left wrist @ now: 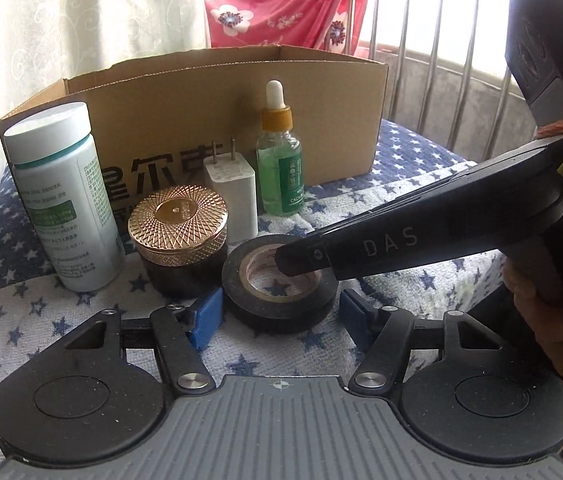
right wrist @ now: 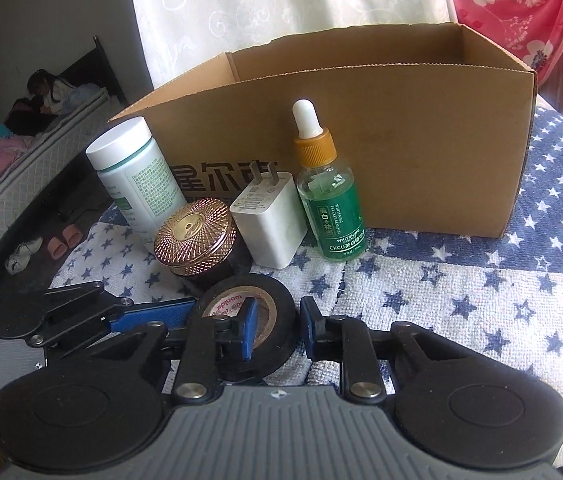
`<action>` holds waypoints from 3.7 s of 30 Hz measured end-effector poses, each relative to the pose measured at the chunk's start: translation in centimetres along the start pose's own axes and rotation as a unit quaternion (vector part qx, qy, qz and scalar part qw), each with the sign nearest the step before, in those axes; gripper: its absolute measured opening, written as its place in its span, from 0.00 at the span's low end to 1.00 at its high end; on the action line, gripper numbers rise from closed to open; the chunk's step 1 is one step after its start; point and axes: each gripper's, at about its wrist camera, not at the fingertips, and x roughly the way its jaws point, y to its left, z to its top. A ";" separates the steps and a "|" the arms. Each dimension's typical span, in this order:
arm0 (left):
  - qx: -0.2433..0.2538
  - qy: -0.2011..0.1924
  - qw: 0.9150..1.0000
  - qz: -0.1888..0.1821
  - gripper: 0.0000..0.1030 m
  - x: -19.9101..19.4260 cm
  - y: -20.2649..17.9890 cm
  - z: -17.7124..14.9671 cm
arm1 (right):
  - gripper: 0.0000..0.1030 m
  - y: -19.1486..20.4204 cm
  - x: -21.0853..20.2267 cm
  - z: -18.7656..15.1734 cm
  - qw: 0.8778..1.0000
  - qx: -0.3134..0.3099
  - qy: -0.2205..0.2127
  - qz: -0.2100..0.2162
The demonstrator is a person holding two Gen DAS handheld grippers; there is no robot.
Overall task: Organize rigid objects
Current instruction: 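Grasp the black tape roll with the right gripper, then carry the tape roll into the box and open the right gripper, then withdraw the right gripper from the box toward the remaining objects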
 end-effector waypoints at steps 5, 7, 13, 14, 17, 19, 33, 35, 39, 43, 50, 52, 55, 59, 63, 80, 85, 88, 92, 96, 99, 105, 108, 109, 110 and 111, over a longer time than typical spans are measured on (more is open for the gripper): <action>-0.003 -0.007 1.000 -0.001 0.59 -0.6 -0.2 0.0 | 0.19 0.6 -0.9 0.0 1.000 -0.004 -0.010 -0.010; -0.001 -0.015 1.000 -0.002 0.59 -1.4 -0.3 0.1 | 0.19 1.0 -1.5 0.0 1.000 -0.007 -0.017 -0.014; 0.006 -0.050 0.999 -0.007 0.59 -4.4 -1.0 0.8 | 0.19 2.9 -4.9 0.5 0.998 -0.023 -0.050 -0.030; 0.011 -0.061 0.998 -0.006 0.59 -5.0 -1.2 1.3 | 0.19 3.3 -5.7 0.9 0.997 -0.029 -0.058 -0.033; 0.025 -0.094 0.995 0.002 0.59 -6.6 -1.4 3.0 | 0.19 4.7 -7.8 2.8 0.994 -0.057 -0.089 -0.039; 0.035 -0.115 0.993 0.011 0.59 -7.4 -1.2 4.9 | 0.19 5.3 -8.9 4.8 0.990 -0.076 -0.109 -0.039; 0.012 0.075 0.997 -0.028 0.58 3.1 9.0 19.4 | 0.19 -2.0 3.1 21.6 0.996 -0.006 0.081 0.034; 0.002 0.116 0.993 -0.037 0.55 5.8 10.4 20.1 | 0.19 -3.8 6.6 22.0 0.991 0.014 0.128 0.036; -0.037 0.204 0.977 -0.056 0.52 11.1 12.4 20.4 | 0.19 -5.5 12.0 21.7 0.979 0.026 0.198 0.028; -0.046 0.246 0.967 -0.051 0.52 14.1 13.4 20.5 | 0.19 -6.6 15.9 21.5 0.968 0.023 0.248 0.014; -0.054 0.228 0.972 -0.031 0.59 13.9 14.8 21.2 | 0.15 -6.3 18.7 23.4 0.964 0.011 0.267 -0.003; -0.056 0.213 0.975 -0.029 0.62 13.0 15.3 21.7 | 0.15 -6.1 19.3 23.8 0.964 0.011 0.266 -0.003; -0.057 0.190 0.980 -0.022 0.67 11.2 15.9 22.1 | 0.15 -5.7 20.2 24.5 0.966 0.009 0.257 -0.001; -0.057 0.169 0.984 -0.014 0.71 9.1 16.4 21.8 | 0.15 -5.5 20.2 25.4 0.973 0.025 0.228 0.007; -0.054 0.144 0.988 -0.023 0.79 6.8 16.3 21.4 | 0.17 -5.5 17.3 26.5 0.978 0.042 0.201 0.034; -0.049 -0.024 0.998 -0.040 1.00 -7.2 10.3 14.8 | 0.56 -4.7 -7.7 18.4 0.988 0.054 -0.068 0.128; -0.138 0.027 0.986 -0.092 1.00 -7.2 10.2 9.8 | 0.61 -4.4 -9.0 10.8 0.982 0.092 -0.107 0.124; -0.146 0.024 0.987 -0.068 1.00 -7.4 9.6 6.7 | 0.65 -4.1 -8.7 7.3 0.978 0.119 -0.108 0.137; -0.163 0.020 0.986 -0.040 1.00 -7.9 8.5 3.3 | 0.69 -2.5 -8.1 4.0 0.981 0.112 -0.103 0.118; -0.173 0.020 0.983 -0.050 1.00 -8.2 7.5 1.3 | 0.76 -0.8 -8.4 2.1 0.986 0.096 -0.103 0.093; -0.167 0.013 0.985 -0.049 1.00 -8.2 6.9 0.5 | 0.90 0.3 -9.4 1.3 0.989 0.069 -0.109 0.066; -0.140 -0.021 0.990 -0.009 1.00 -7.8 6.2 -0.4 | 1.00 2.3 -10.2 1.5 0.993 0.026 -0.116 0.010; -0.140 -0.021 0.990 -0.011 1.00 -7.5 6.6 -0.8 | 1.00 2.8 -9.7 2.0 0.995 0.021 -0.098 -0.016; -0.142 -0.021 0.989 -0.017 1.00 -7.5 6.7 -0.9 | 1.00 3.1 -9.2 2.3 0.996 0.016 -0.088 -0.027; -0.144 -0.024 0.989 -0.022 1.00 -7.5 6.8 -1.1 | 1.00 3.4 -9.0 2.5 0.996 0.011 -0.080 -0.035; -0.145 -0.026 0.989 -0.023 1.00 -7.5 6.9 -1.1 | 1.00 3.8 -8.6 2.7 0.997 0.000 -0.069 -0.046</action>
